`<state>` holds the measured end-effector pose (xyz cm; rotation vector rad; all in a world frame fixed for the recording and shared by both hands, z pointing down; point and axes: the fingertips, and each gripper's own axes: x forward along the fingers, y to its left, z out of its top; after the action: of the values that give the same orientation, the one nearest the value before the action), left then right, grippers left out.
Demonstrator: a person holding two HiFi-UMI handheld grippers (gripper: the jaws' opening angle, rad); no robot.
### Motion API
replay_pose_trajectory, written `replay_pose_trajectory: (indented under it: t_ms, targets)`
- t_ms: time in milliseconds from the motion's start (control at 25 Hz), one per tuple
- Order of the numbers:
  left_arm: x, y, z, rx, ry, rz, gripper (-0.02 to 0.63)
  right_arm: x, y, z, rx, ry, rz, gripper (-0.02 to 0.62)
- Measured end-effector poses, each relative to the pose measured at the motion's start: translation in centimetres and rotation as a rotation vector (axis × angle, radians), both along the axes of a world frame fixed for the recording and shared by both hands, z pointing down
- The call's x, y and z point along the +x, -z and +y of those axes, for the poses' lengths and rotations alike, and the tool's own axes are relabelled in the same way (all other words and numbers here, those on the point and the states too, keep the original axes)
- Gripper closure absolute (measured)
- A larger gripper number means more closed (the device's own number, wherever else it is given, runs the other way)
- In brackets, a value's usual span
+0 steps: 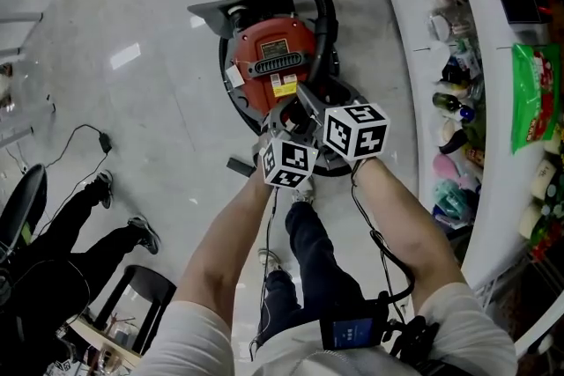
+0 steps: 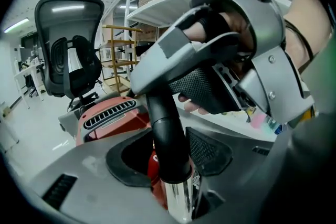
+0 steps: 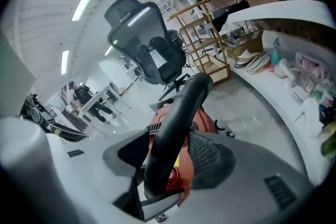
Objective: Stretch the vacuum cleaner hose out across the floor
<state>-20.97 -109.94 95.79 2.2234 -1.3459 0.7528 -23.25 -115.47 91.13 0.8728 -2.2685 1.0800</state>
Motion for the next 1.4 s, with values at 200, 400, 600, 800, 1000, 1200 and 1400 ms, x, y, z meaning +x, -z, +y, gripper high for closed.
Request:
replay_pose_trajectory:
  t_ms: [200,400,600,800,1000,1200,1400]
  targets:
    - [0.2,-0.7,-0.9,-0.021,0.020,-0.007,0.439,-0.4,-0.5,-0.1,0.000,0.038,0.053,0.388]
    - [-0.7,-0.2,-0.7,-0.037,0.068,0.013,0.453,-1.3,0.2,0.3,0.023,0.085,0.086,0.388]
    - [-1.9,0.9,0.3,-0.031,0.105,0.021,0.457,-2.7,1.5,1.5,0.046,0.147,0.083,0.383]
    - [-3.0,1.8,1.4,-0.028,0.117,0.035,0.457,-3.8,2.6,2.7,0.047,0.188,0.063,0.383]
    - [-4.4,3.5,3.2,-0.018,0.168,0.093,0.472,-5.4,4.3,5.2,0.050,0.300,0.003,0.383]
    - [-5.4,5.1,5.1,-0.012,0.176,0.129,0.479,-6.5,6.2,7.0,0.036,0.375,-0.079,0.383]
    - [-5.4,6.5,7.2,0.006,0.168,0.131,0.479,-7.2,8.2,7.0,-0.040,0.309,-0.189,0.382]
